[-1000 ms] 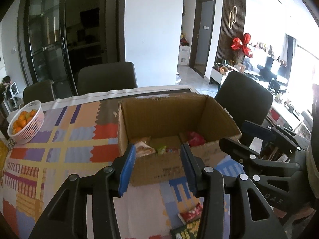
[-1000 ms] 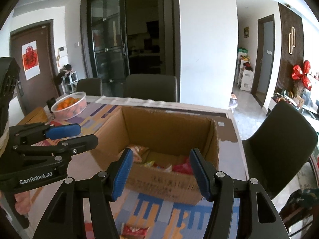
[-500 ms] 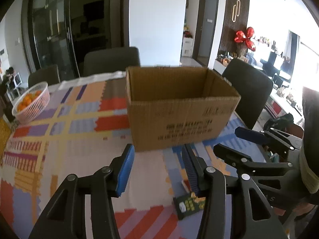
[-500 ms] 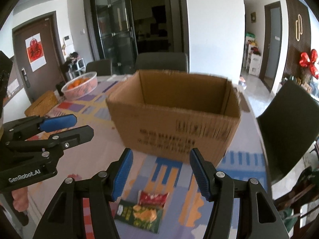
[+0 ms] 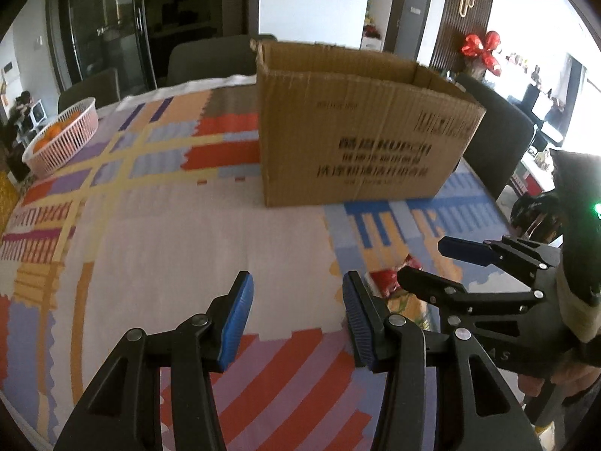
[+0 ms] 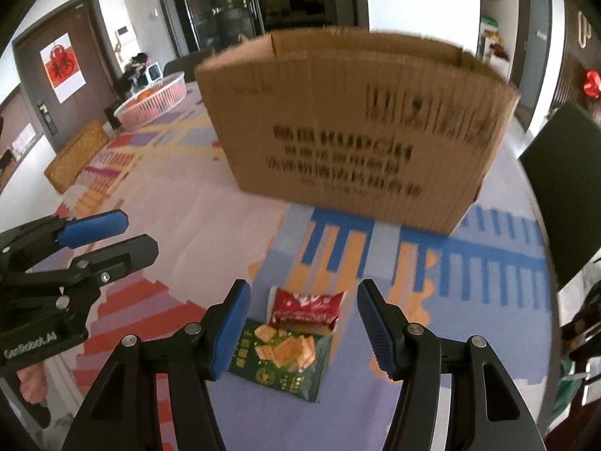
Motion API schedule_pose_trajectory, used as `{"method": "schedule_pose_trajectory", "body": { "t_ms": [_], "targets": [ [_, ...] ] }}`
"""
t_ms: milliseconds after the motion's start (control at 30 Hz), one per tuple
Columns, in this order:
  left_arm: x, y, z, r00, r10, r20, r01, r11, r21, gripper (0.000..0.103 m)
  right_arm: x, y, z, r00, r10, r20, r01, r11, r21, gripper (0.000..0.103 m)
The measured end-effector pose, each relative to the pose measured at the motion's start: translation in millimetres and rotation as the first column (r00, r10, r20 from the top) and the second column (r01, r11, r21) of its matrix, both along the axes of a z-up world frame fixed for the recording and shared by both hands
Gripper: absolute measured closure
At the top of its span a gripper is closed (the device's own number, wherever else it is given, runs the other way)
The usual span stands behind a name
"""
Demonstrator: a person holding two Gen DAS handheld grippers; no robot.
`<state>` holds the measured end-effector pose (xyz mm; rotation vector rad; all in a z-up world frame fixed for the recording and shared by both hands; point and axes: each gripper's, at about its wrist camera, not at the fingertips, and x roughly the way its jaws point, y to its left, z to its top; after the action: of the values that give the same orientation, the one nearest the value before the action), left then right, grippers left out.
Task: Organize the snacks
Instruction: 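Move both tools back toward the green cracker bag and red bag, then grasp the red candy bag with the right tool while the left tool grasps the green cracker bag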
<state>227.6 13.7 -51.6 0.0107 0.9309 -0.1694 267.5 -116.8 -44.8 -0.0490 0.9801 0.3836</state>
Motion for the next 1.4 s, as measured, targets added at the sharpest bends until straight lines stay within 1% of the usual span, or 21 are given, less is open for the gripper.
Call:
{"method": "schedule_pose_trajectory", "body": {
  "t_ms": [167,333,600,733,833,967,1100,1200,1300,1400],
  "targets": [
    [-2,4,-15,0.999,0.005,-0.036,-0.004,1.000,0.003,0.054,7,6,-23,0.998,0.011,-0.066,-0.012,1.000,-0.018,0.043],
    [-1,6,-23,0.998,0.012,-0.056,-0.012,1.000,-0.001,0.054,13,14,-38,0.995,0.018,-0.101,-0.024,0.998,-0.052,0.043],
    [2,6,-27,0.997,0.011,-0.072,-0.011,1.000,-0.005,0.054,22,26,-47,0.993,0.017,-0.114,-0.028,0.995,-0.098,0.043],
    [2,6,-29,0.997,0.008,-0.078,-0.009,1.000,-0.008,0.054,22,33,-49,0.995,0.017,-0.099,-0.028,0.994,-0.105,0.043],
    [2,5,-28,0.997,0.002,-0.076,-0.002,1.000,-0.009,0.054,20,34,-49,0.996,0.020,-0.086,-0.029,0.993,-0.113,0.051],
    [0,2,-26,0.998,-0.021,-0.063,0.020,1.000,-0.009,0.054,18,31,-47,0.997,0.018,-0.081,-0.026,0.994,-0.104,0.054],
    [-1,-4,-22,0.996,-0.072,-0.052,0.071,0.997,-0.013,0.054,9,25,-35,0.999,-0.001,-0.038,-0.003,0.995,-0.096,0.054],
    [-3,-13,-18,0.989,-0.143,-0.045,0.143,0.990,-0.005,0.054,2,19,-25,1.000,-0.027,-0.010,0.026,0.994,-0.108,0.054],
    [-6,-25,-17,0.970,-0.237,-0.053,0.238,0.971,0.004,0.054,-7,8,-15,0.998,-0.067,0.010,0.068,0.992,-0.106,0.054],
    [-8,-42,-19,0.940,-0.334,-0.069,0.337,0.941,0.037,0.051,-21,-4,-9,0.994,-0.109,0.022,0.111,0.988,-0.111,0.054]
  ]
}}
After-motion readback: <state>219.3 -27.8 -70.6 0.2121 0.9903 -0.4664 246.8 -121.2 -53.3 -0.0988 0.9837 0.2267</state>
